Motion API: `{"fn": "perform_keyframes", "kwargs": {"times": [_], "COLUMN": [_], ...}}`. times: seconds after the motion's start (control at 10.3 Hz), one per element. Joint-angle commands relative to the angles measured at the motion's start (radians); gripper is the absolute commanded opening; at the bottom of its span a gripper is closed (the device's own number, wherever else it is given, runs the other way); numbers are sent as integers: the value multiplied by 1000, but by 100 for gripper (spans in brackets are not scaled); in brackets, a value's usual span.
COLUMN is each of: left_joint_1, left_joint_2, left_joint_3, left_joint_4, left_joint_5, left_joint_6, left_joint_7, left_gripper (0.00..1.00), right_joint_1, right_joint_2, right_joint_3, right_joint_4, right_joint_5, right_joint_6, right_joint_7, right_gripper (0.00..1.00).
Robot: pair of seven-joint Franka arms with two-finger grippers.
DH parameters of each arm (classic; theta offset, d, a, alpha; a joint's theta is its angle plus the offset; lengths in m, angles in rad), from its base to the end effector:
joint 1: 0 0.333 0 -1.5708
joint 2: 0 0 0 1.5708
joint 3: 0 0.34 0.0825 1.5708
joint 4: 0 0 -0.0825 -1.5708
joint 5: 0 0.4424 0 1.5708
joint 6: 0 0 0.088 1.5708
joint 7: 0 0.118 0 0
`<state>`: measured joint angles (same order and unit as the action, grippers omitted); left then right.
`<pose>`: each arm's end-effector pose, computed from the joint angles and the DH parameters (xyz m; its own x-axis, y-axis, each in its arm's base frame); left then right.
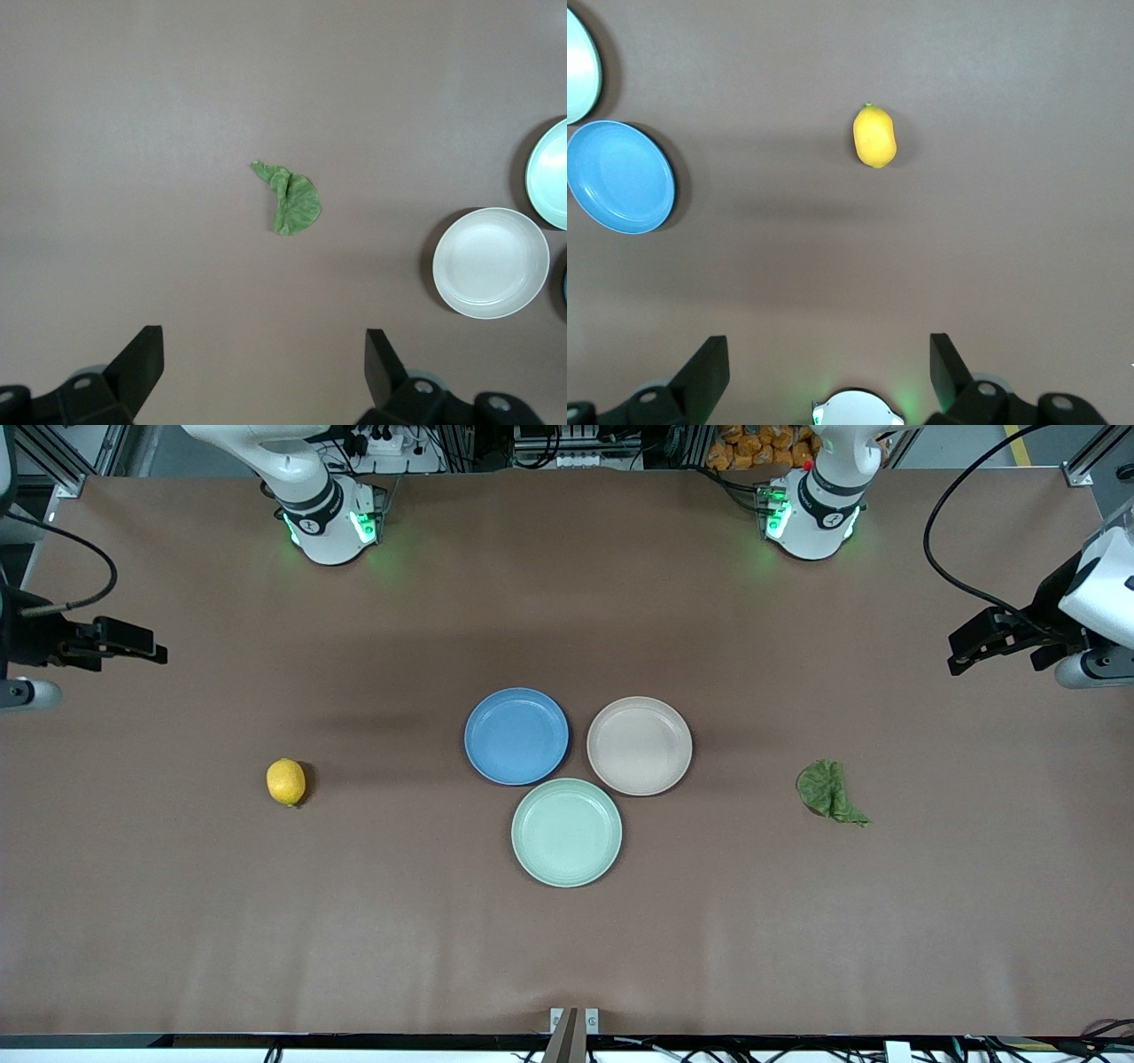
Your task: Pick lemon and lettuce from blue and beige plates
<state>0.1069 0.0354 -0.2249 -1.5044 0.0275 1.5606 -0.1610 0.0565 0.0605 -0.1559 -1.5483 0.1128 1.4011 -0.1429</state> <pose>0.6206 -0.0677 0.6505 0.9987 0.0436 0.0246 0.0440 -0.9989 -0.0159 0.6085 -0.0431 0.6005 0.9803 0.0619 -0.1878 0.0374 -0.9906 -0.1312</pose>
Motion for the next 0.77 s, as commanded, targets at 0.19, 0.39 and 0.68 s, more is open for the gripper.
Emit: {"fn": "perform_keyframes", "kwargs": {"times": [0.19, 0.39, 0.68], "left_joint_1": [7, 7, 8], "left_joint_2": [-15, -17, -17], "left_joint_3": [-1, -1, -1], "left_joint_4": [-8, -8, -8], "left_joint_5": [-14, -12, -14], "left_joint_6": [7, 7, 7], "left_joint_7": [26, 28, 28], "left_gripper": [100, 100, 100], "right_joint_1": [-52, -58, -60], "right_joint_2": [-62, -64, -67], "right_joint_3": [25, 25, 57], "right_joint_4": [-3, 2, 17], "right_joint_5": [-47, -48, -99], "right_joint_6": [-40, -62, -71], "right_joint_7": [13, 11, 14], "right_gripper": [100, 100, 100]}}
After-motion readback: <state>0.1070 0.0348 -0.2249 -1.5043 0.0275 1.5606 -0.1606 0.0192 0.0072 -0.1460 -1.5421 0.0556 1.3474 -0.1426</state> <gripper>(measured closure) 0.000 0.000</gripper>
